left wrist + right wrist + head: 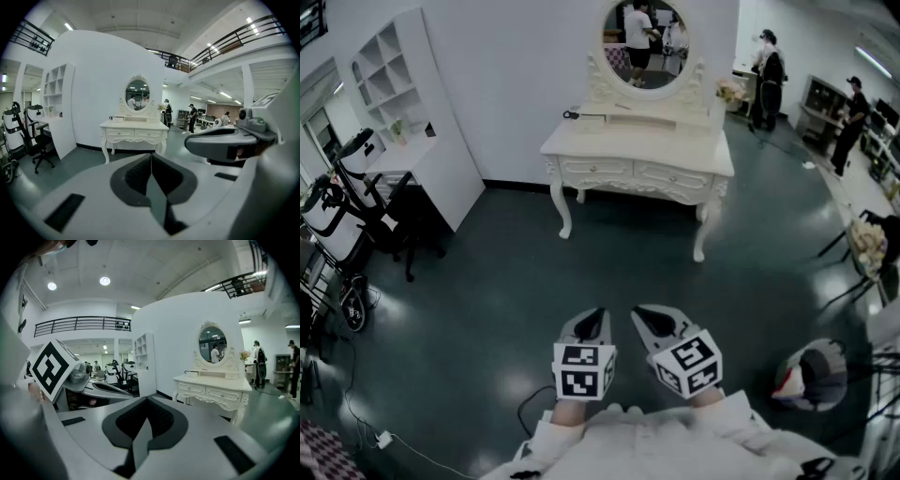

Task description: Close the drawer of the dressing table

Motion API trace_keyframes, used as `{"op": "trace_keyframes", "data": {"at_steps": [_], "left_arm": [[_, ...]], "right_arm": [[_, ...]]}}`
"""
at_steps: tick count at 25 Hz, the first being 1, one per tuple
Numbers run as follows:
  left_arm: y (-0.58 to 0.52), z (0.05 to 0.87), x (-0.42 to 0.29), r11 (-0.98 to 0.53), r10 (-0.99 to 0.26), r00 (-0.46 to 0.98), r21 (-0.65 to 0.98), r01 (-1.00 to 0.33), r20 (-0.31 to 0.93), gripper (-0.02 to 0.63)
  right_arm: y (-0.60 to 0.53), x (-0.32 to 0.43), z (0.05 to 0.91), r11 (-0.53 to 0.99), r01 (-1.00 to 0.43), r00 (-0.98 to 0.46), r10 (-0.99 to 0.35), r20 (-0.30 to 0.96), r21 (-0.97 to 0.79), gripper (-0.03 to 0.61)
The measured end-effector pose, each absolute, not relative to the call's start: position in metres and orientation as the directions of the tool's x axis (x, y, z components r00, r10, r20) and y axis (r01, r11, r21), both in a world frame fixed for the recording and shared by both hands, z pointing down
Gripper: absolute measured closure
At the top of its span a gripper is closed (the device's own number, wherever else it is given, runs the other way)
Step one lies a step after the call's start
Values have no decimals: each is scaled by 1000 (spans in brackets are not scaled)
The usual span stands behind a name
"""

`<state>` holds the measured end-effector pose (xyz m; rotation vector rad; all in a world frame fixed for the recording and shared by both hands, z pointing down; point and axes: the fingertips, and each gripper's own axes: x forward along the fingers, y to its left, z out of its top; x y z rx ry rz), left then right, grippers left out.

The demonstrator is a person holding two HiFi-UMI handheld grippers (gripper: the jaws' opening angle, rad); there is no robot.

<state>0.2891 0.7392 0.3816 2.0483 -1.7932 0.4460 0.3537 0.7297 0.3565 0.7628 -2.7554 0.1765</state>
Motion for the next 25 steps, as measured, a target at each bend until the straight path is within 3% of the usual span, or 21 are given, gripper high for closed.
{"op": "trace_keyframes", "data": {"at_steps": [11,19,25], "left_arm": [[736,384,293,-115,-862,131,62,-991,491,604],[738,379,308,-171,-889,213,138,-976,406,604],[741,397,315,-128,-875,174,130,-983,451,603]], "right_arm": [[731,352,357,864,-501,-827,-465,317,-40,572],[727,360,355,849,-497,-862,-459,215,-178,571],[719,374,372,833,-529,-837,-481,259,-161,569]]}}
